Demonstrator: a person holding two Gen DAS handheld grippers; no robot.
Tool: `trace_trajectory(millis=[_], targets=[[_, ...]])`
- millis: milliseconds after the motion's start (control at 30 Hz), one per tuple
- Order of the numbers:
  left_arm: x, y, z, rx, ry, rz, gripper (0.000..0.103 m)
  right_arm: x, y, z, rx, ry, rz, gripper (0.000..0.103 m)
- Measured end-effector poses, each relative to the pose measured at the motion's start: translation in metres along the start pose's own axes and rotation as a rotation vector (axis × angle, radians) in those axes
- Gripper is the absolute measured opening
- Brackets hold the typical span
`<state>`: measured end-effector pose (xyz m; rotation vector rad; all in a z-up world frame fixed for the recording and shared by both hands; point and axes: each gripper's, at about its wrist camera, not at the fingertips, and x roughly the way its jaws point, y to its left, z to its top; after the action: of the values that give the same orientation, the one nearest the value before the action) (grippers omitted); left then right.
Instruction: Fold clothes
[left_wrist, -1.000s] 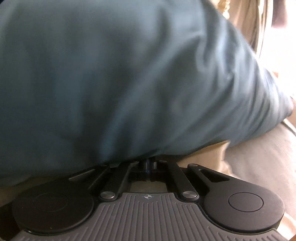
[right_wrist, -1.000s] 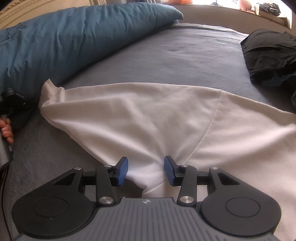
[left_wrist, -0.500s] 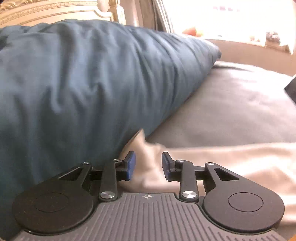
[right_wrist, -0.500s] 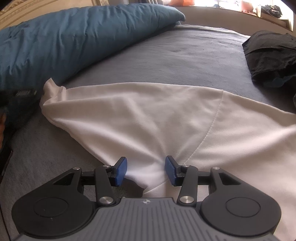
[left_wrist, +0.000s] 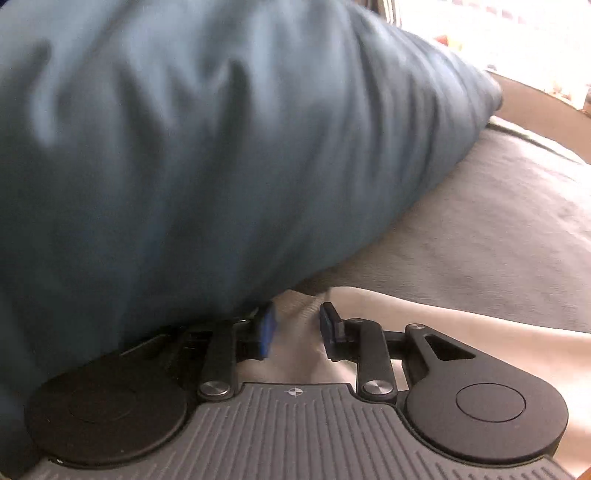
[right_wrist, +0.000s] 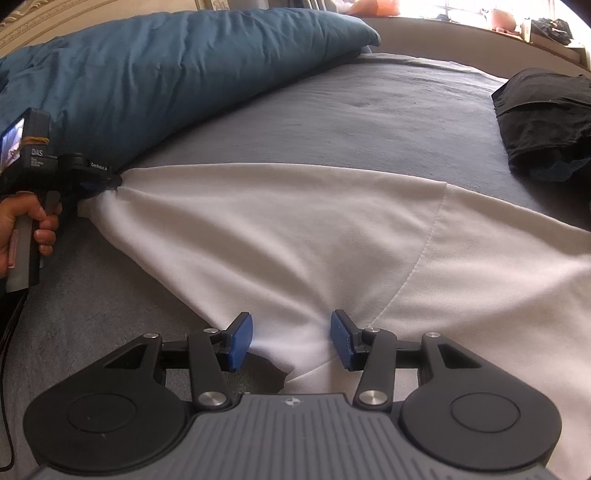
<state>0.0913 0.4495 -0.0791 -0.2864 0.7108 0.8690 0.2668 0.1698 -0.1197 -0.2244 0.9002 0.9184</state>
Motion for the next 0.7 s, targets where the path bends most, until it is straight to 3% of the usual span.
trace_trajectory(millis=[133, 267, 367, 433, 500, 600, 700], targets=[[-0.038, -0.019, -0.009, 0.119, -0.080, -0.072, 0.030, 0.001, -0.001, -0.001, -0.001, -0.009, 0.004, 0.050], [-0.050, -0.051, -0.020, 0.265, -0.115, -0.138, 0.031, 0.002, 0.002, -0.004, -0.021, -0.020, -0.004, 0.051], [-0.027, -0.065, -0.025, 0.283, -0.056, -0.045, 0.032, -0.001, 0.006, -0.005, -0.045, -0.032, -0.011, 0.052], [-0.012, -0.064, -0.026, 0.197, -0.040, 0.043, 0.033, -0.010, 0.006, -0.002, -0.063, -0.046, 0.006, 0.052], [-0.011, -0.065, -0.020, 0.162, -0.094, 0.086, 0.033, -0.028, 0.000, 0.002, -0.085, -0.080, 0.038, 0.052], [-0.032, -0.078, -0.021, 0.187, -0.108, 0.057, 0.033, -0.057, -0.032, 0.009, -0.039, -0.140, -0.011, 0.052], [-0.061, -0.106, -0.023, 0.243, -0.107, -0.060, 0.033, -0.070, -0.072, 0.018, 0.048, -0.166, -0.109, 0.049]])
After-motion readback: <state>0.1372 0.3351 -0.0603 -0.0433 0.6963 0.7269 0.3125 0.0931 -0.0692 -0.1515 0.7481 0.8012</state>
